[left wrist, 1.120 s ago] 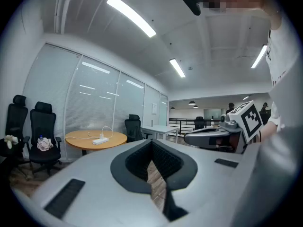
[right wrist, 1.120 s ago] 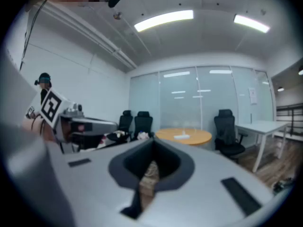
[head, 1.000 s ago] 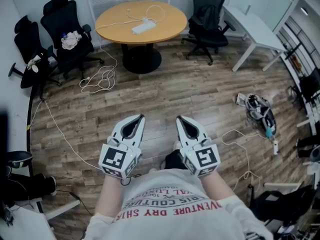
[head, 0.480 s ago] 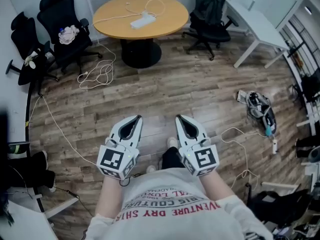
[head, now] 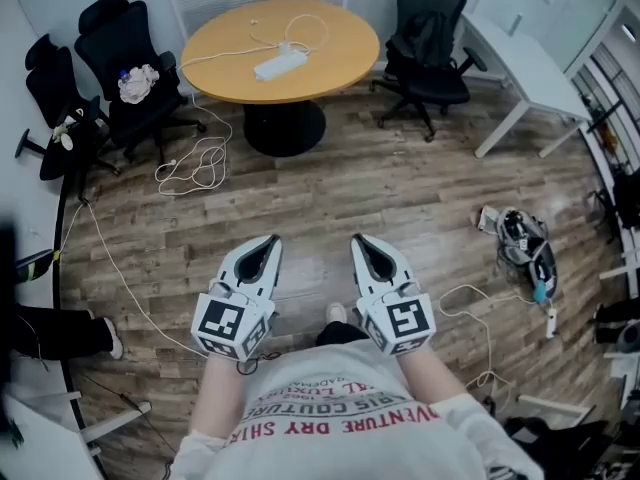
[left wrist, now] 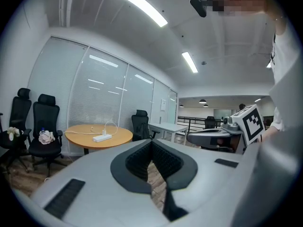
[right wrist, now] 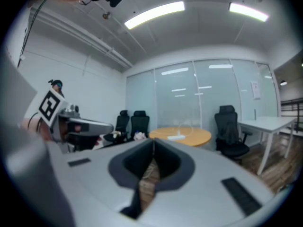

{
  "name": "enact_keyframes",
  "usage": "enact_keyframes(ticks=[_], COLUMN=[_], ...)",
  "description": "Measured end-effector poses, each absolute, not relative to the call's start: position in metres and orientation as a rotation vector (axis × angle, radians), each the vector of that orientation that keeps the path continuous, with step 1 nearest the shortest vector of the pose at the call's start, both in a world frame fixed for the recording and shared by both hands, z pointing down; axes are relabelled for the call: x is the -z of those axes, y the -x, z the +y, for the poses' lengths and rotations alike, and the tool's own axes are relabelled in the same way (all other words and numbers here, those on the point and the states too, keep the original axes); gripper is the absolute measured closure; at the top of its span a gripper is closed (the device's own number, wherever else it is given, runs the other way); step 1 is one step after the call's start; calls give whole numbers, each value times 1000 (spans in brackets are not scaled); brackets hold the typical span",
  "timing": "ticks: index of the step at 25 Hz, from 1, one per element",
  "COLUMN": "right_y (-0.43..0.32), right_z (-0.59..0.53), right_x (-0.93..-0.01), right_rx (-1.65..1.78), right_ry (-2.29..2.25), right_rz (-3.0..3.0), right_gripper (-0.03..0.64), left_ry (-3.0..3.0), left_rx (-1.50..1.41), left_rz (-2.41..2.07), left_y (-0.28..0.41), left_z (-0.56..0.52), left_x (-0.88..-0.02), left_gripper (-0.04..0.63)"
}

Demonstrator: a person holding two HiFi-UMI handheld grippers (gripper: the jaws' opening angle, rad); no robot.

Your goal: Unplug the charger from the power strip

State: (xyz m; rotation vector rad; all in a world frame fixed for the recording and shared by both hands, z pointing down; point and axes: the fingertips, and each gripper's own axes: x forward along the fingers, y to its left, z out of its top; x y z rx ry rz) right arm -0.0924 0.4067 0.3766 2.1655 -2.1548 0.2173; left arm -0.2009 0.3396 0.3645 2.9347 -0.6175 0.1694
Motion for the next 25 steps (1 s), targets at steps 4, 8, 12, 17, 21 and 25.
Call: enact_keyframes(ticks=[4,8,12,17,21,25], right_y=[37,-8,-44,-76,-88,-99], right_z=[383,366,355,338,309,264], right_x=[-369,-366,-370,-373,-384,-390], right_rx=[-212,-230,-317,-360,-376,-358], right_ry=[-2150,-2118,-2108,-2135,-2138,-2123], right_rz=[-2184,-2205,-2211,-2201,-2175,-2155], right_gripper=[588,588,588,588,588,588], left_ry=[-2944,-2939,-2928,-2927,-2920,-2902], left_rx=[-144,-121,-144,-172,-172,-147], left_rz=[-658,-696,-706,-695,-685,-685], left_y=[150,107,73,46,34,20], left_z=[321,303,291,272,241,192], left_x=[-354,-347,-354,-361,-369,-376], left_gripper=[563,563,563,563,563,563])
